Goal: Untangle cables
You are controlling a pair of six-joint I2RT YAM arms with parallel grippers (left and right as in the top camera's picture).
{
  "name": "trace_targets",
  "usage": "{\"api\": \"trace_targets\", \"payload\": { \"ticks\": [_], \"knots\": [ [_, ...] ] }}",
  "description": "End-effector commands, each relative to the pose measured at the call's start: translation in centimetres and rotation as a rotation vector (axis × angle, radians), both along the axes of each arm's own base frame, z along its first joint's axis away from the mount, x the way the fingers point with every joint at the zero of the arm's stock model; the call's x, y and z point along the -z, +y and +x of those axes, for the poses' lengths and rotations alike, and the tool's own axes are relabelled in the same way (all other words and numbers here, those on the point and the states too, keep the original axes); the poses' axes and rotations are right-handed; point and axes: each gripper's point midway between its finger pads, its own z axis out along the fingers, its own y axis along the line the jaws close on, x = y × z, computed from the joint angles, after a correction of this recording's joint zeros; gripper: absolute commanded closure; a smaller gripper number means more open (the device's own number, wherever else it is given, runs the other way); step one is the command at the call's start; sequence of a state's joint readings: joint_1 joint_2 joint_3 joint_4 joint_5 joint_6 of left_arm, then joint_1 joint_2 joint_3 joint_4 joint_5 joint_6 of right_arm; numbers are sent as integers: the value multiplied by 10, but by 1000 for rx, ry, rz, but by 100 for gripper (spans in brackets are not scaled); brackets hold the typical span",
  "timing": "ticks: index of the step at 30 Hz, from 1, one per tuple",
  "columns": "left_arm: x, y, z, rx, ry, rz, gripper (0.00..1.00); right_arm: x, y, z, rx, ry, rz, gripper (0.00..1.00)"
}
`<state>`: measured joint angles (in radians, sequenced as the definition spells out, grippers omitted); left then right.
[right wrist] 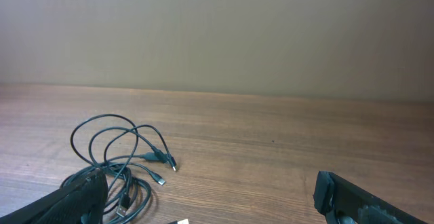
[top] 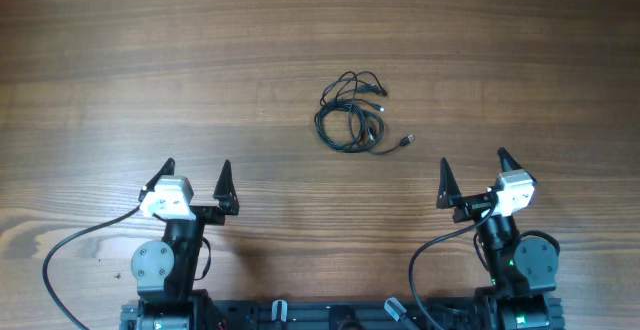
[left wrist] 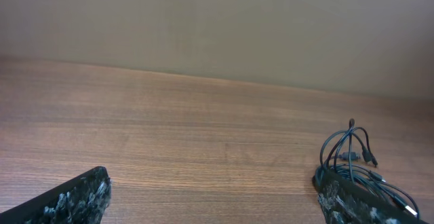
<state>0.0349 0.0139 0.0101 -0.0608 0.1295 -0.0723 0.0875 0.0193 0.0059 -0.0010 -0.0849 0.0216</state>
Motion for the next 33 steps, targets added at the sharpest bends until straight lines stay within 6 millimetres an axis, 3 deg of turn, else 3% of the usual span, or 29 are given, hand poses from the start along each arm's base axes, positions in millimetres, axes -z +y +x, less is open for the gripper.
{"api": "trace_targets", "payload": {
  "ticks": [1,10,16,22,33],
  "knots": [
    [1,-2,0,16,1,-9,0,-2,0,0,1,-10,8,0],
    [1,-2,-1,16,2,-18,0,-2,1,-1,-4,-9,10,0],
    [3,-2,0,8,22,-126,0,0,-1,0,7,22,133,0],
    [7,-2,2,-9,118,-231,0,-6,0,2,8,58,78,0],
    [-18,-2,23,-30,318,-235,0,-28,7,22,-15,233,68,0]
  ]
}}
